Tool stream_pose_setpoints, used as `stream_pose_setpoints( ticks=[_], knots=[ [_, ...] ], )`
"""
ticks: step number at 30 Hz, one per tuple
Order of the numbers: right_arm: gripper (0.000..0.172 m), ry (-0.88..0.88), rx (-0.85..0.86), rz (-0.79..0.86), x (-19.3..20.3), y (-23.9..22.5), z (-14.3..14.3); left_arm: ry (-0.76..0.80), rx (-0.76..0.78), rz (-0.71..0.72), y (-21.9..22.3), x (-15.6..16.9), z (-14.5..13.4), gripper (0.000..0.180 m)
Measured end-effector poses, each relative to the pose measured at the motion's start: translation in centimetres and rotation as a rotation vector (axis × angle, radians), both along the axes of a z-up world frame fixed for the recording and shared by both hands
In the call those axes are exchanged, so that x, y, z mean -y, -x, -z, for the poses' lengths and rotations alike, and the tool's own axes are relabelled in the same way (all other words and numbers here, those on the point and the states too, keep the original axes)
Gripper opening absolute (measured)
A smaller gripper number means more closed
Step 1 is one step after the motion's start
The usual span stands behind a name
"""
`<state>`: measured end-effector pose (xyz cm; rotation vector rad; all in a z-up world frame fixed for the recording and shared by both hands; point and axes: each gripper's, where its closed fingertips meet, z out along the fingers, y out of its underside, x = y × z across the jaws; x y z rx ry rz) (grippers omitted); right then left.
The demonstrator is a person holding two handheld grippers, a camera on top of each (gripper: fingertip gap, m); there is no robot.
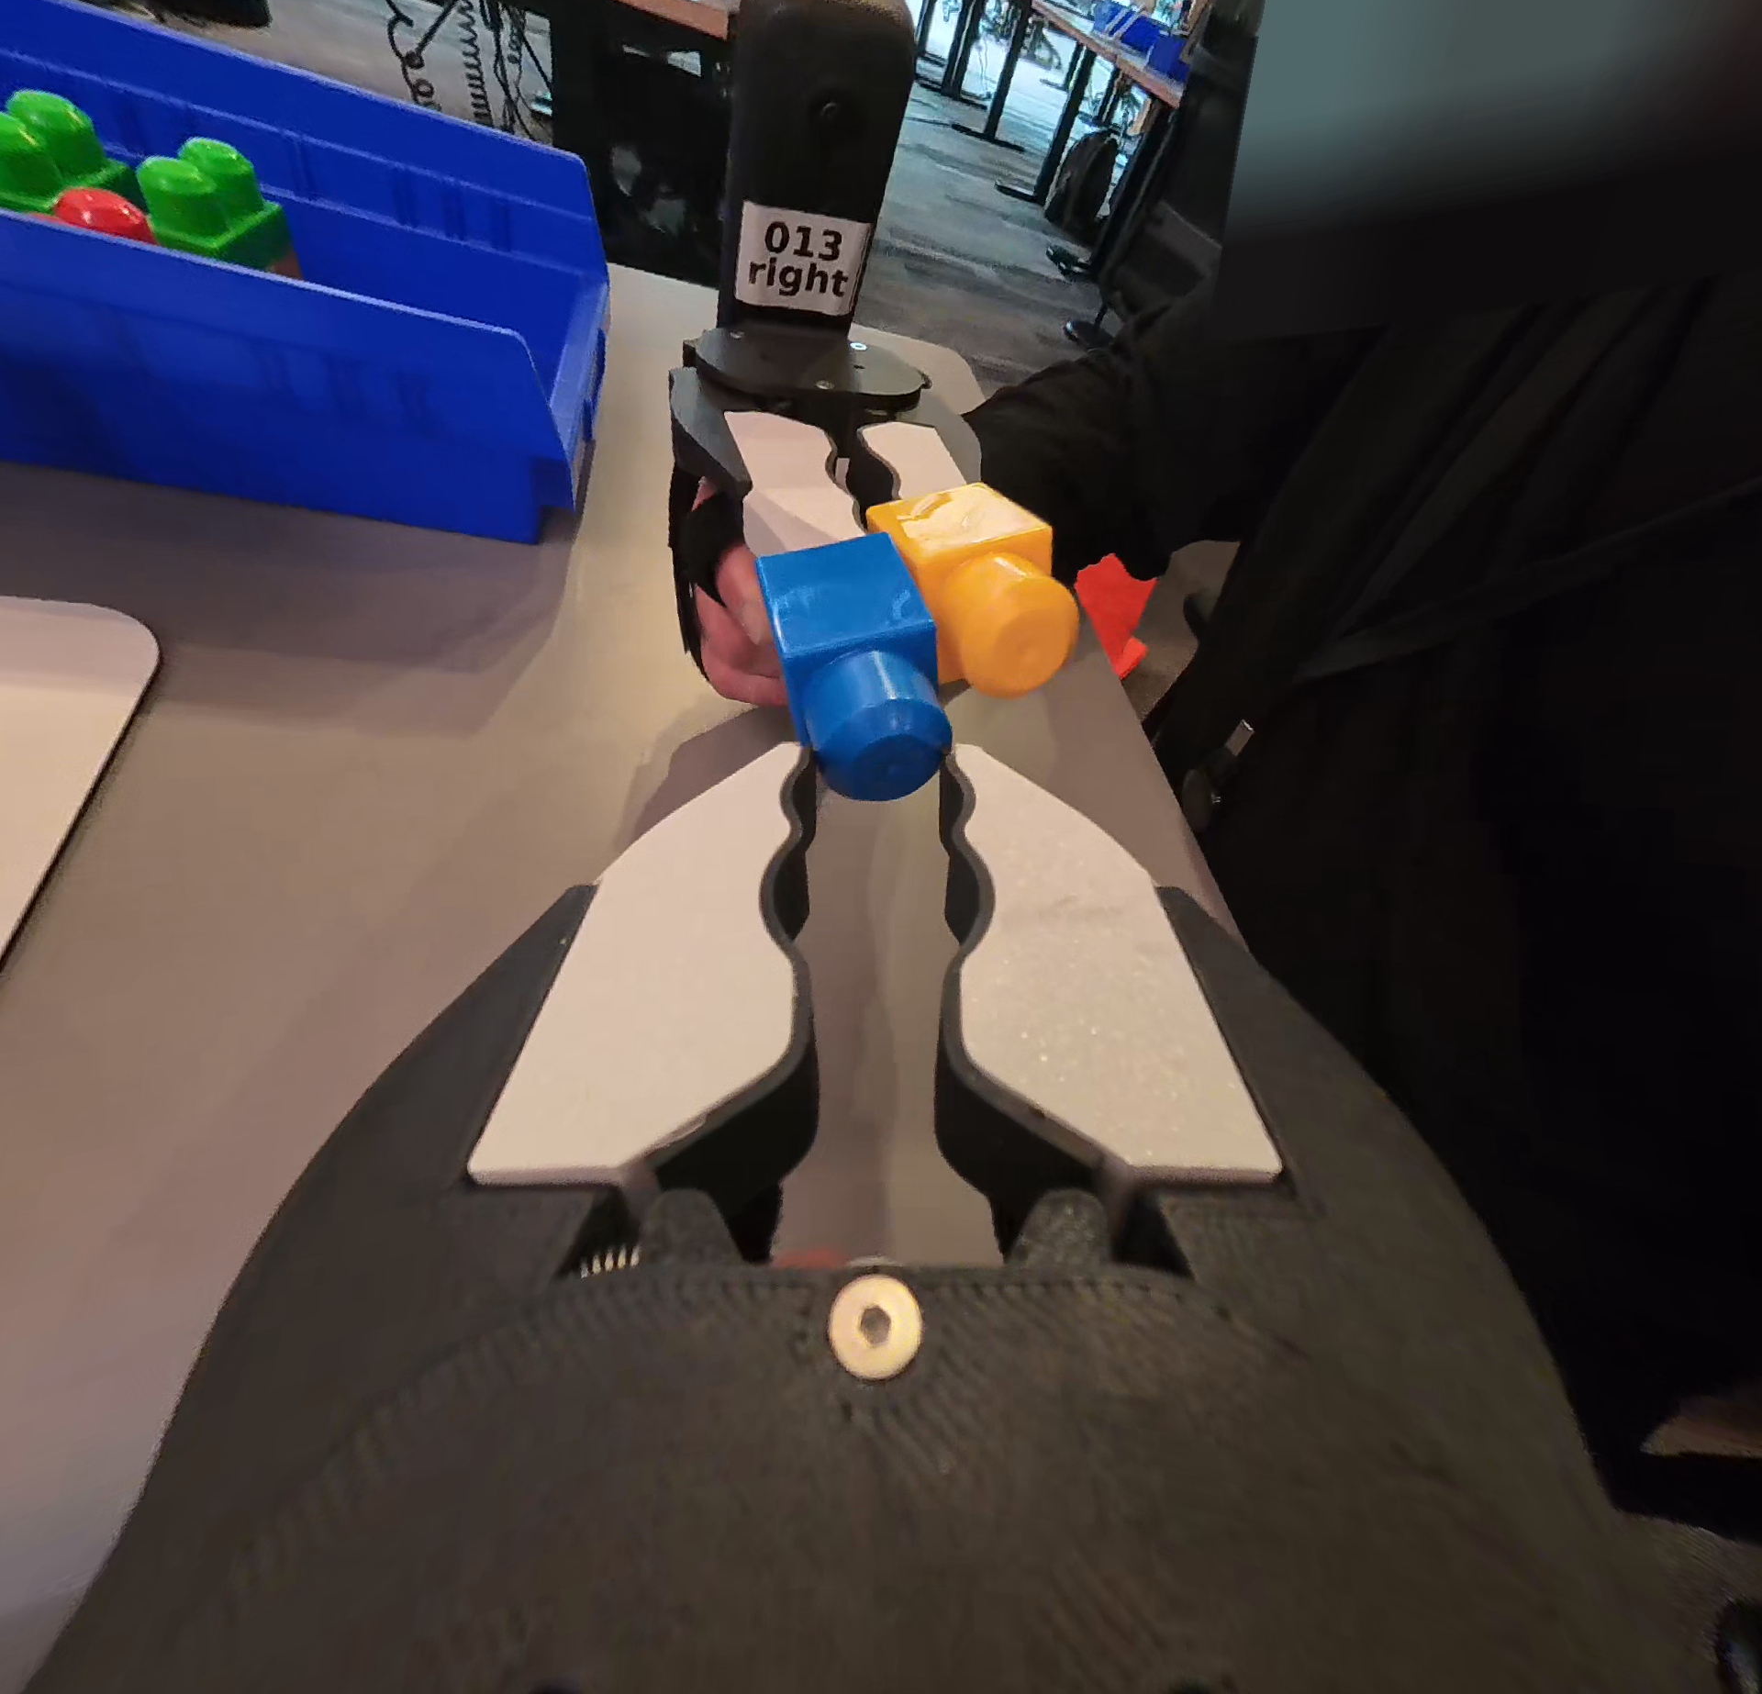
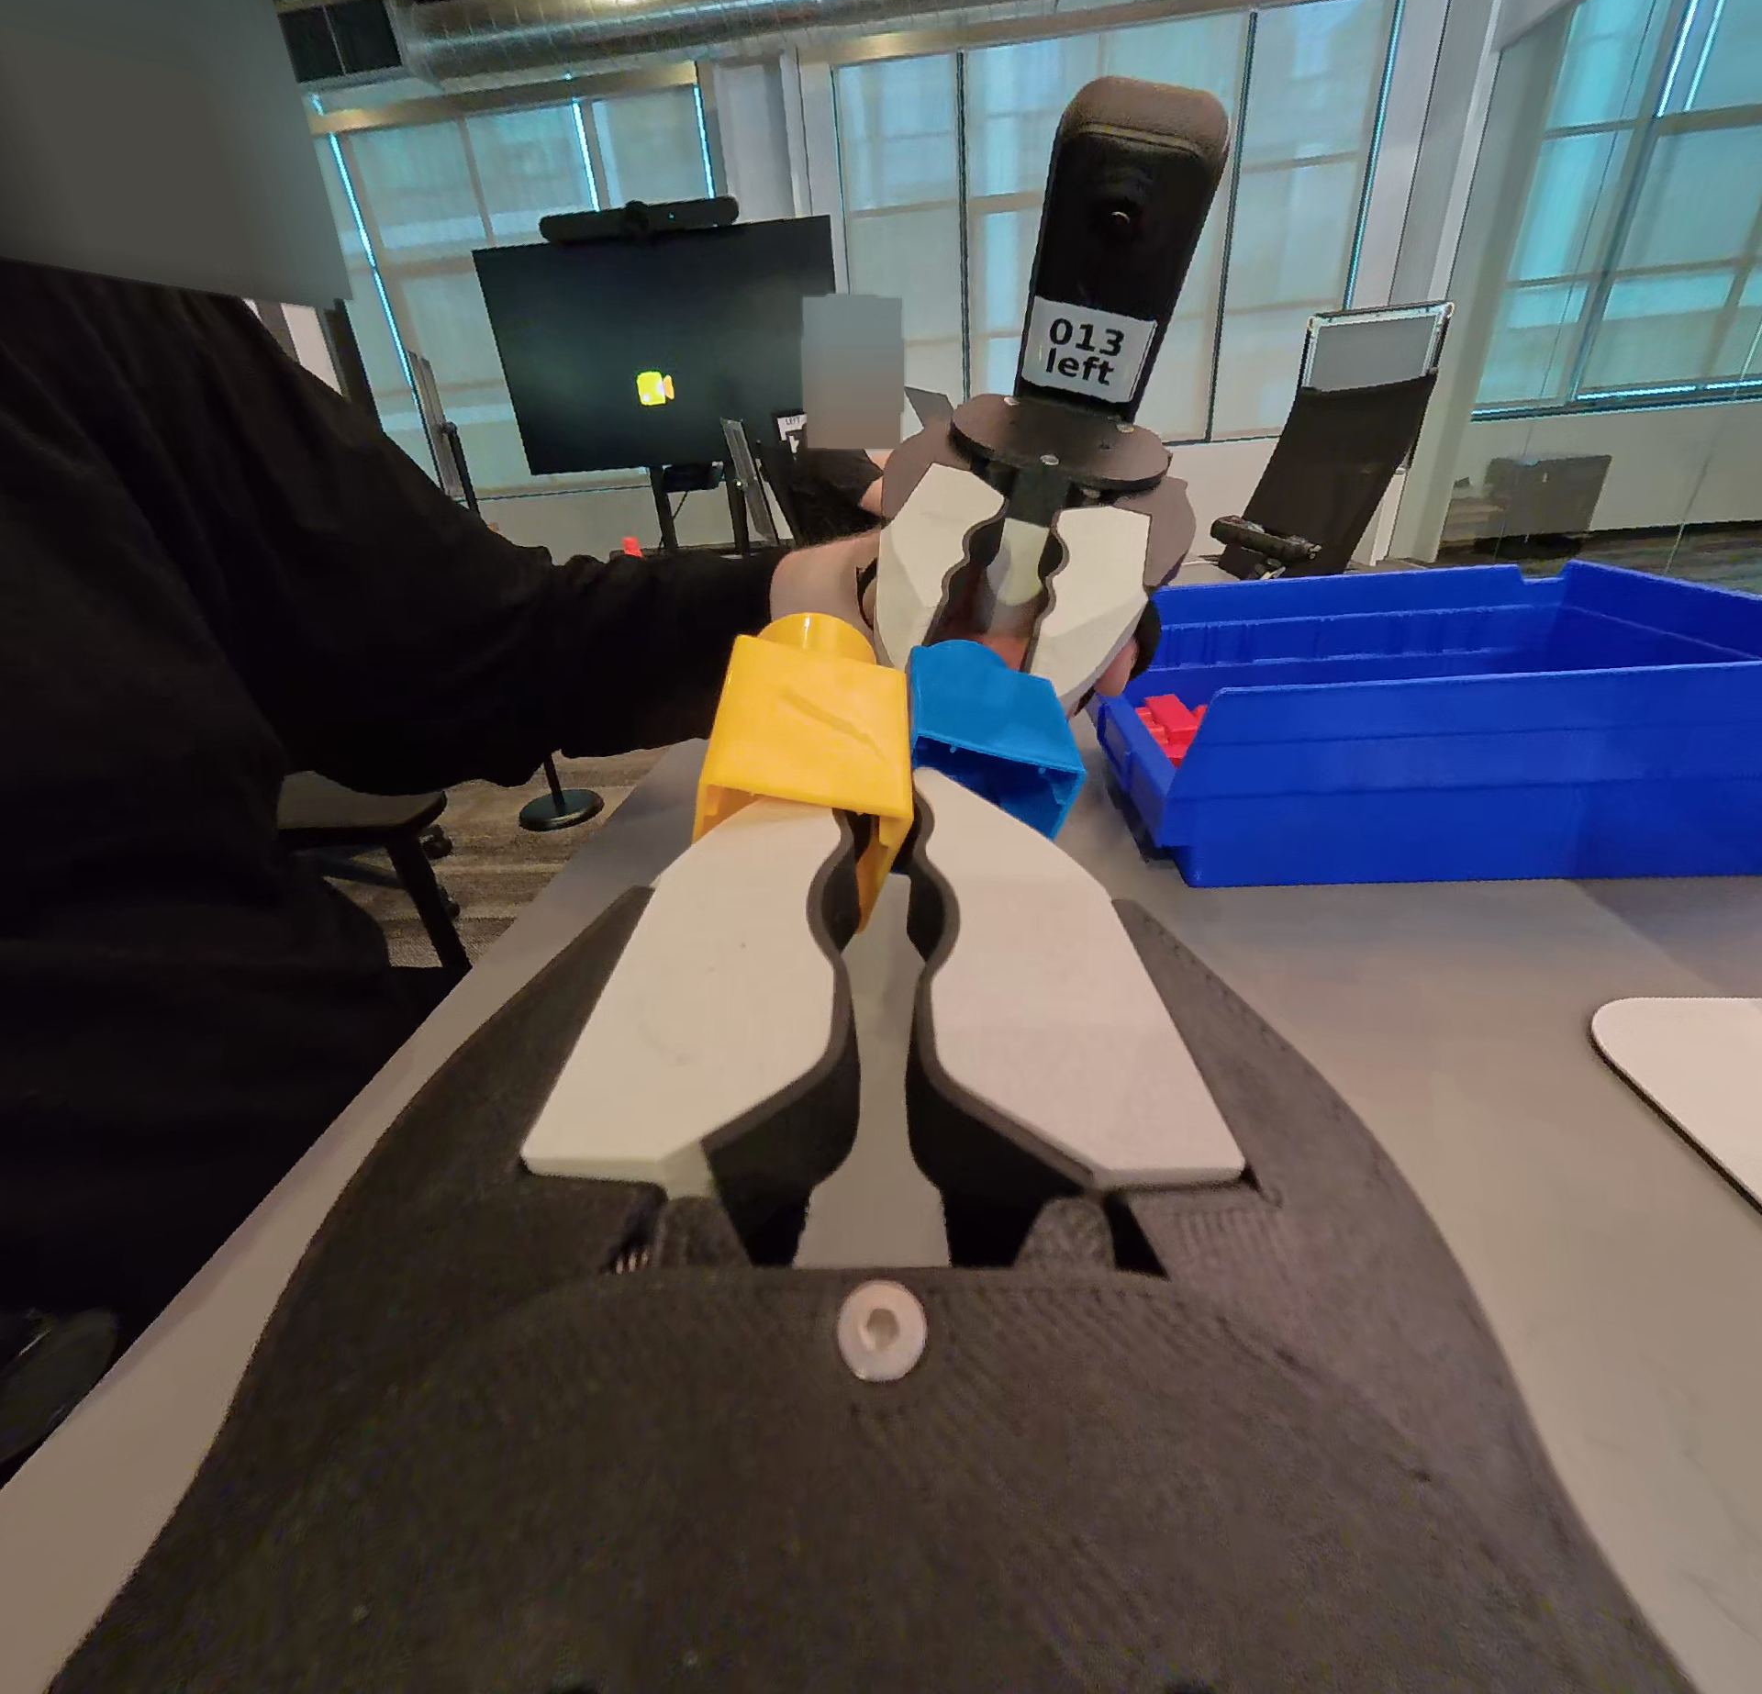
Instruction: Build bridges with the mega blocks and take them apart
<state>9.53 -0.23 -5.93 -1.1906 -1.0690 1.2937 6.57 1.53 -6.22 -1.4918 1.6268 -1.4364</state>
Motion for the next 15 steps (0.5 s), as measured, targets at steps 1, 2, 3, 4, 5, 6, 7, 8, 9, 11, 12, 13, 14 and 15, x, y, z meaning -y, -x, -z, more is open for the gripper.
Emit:
stream_pose_setpoints(
  ticks=[1,2,3,4,5,6,7,8,9,11,12,13,14,15],
  knots=[
    [0.005,-0.006,0.002,0.001,0.0,0.0,0.0,-0.006,0.005,0.002,0.0,0.0,0.0,0.024],
    [0.005,-0.013,0.003,0.001,0.1,0.0,0.0,-0.01,0.004,0.006,0.0,0.1,0.0,0.024],
    [0.005,-0.018,0.002,0.001,0.1,0.0,-0.1,-0.016,-0.004,0.008,0.0,0.1,0.0,0.024],
    [0.005,-0.019,-0.001,0.002,0.1,0.0,-0.1,-0.023,-0.012,0.008,0.0,0.1,0.1,0.023],
    [0.006,-0.018,-0.003,0.006,0.0,-0.1,-0.1,-0.027,-0.021,0.007,-0.1,0.1,0.3,0.023],
    [0.006,-0.02,-0.001,0.008,0.0,-0.1,-0.2,-0.032,-0.031,0.01,-0.1,0.2,0.5,0.023],
    [0.006,-0.026,0.0,0.005,0.1,-0.1,-0.2,-0.037,-0.035,0.014,-0.2,0.2,0.5,0.023],
    [0.006,-0.03,0.001,0.003,0.1,-0.1,-0.2,-0.038,-0.037,0.016,-0.2,0.2,0.6,0.023],
    [0.006,-0.031,0.005,0.006,0.1,-0.1,-0.2,-0.043,-0.045,0.014,-0.2,0.2,0.6,0.023],
    [0.006,-0.031,0.015,0.015,-0.1,-0.2,0.0,-0.065,-0.065,0.012,-0.3,0.1,0.9,0.023],
    [0.006,-0.028,0.012,0.018,-0.2,-0.2,-0.1,-0.066,-0.073,0.013,-0.3,0.2,1.0,0.023],
    [0.007,-0.027,0.021,0.024,-0.3,-0.2,0.0,-0.075,-0.088,0.012,-0.3,0.1,1.1,0.023],
    [0.007,-0.031,0.035,0.03,-0.4,-0.1,0.2,-0.086,-0.091,0.01,-0.4,0.1,1.2,0.023],
    [0.007,-0.032,0.036,0.031,-0.4,-0.1,0.2,-0.089,-0.088,0.009,-0.5,0.1,1.1,0.023]
  ],
)
